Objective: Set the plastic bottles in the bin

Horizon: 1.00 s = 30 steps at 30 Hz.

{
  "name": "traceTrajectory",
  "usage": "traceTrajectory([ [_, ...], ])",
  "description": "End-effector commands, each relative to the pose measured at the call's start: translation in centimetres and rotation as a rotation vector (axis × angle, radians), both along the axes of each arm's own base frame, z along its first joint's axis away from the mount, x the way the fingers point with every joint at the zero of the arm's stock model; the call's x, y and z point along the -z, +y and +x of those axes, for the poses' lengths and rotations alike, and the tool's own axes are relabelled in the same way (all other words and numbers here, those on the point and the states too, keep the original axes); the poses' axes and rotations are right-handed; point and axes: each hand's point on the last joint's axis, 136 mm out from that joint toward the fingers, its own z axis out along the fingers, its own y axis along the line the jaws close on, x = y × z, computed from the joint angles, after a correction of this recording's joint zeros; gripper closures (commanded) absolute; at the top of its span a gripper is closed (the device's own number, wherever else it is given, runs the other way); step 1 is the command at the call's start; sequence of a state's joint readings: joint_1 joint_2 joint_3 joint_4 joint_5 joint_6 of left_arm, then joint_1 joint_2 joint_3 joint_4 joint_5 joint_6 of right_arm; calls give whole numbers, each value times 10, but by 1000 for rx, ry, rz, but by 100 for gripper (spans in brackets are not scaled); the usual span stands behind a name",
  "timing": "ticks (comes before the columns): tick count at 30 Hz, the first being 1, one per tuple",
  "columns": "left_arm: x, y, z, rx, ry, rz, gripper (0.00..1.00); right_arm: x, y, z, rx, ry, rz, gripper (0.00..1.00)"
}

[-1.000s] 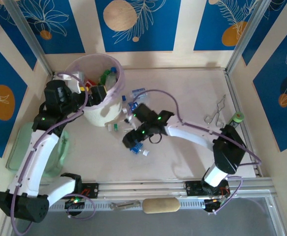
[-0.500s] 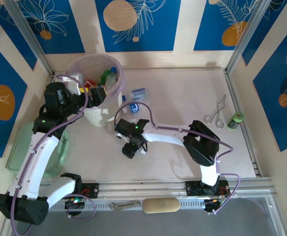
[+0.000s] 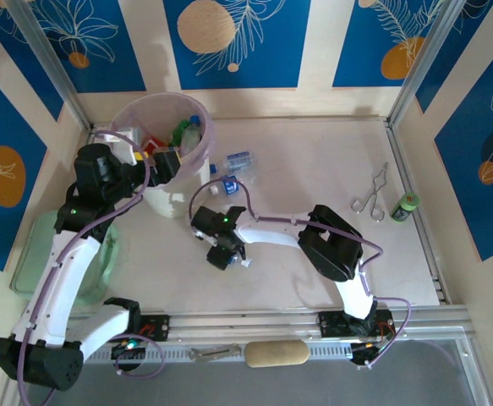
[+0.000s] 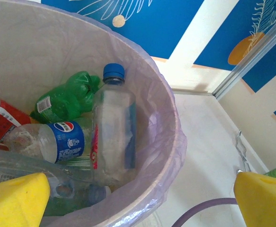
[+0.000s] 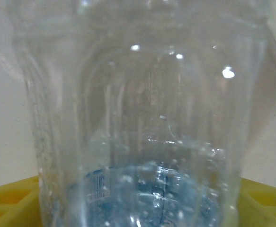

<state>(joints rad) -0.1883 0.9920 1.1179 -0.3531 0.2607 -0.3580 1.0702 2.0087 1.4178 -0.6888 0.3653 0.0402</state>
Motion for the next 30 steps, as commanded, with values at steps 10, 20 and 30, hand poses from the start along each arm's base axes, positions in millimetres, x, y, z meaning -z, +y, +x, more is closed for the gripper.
traceTrajectory([
  [10,-27,-14,-2,75,-72,-68,0,-84,6,8,75,26,415,46],
  [20,-44,-55,-9,230,-59,-170,2,-223,-36,70,295,-194,868,46],
  [30,-46,-125,-13,371,-49,-242,2,-309,-43,79,254,-415,1150,46],
])
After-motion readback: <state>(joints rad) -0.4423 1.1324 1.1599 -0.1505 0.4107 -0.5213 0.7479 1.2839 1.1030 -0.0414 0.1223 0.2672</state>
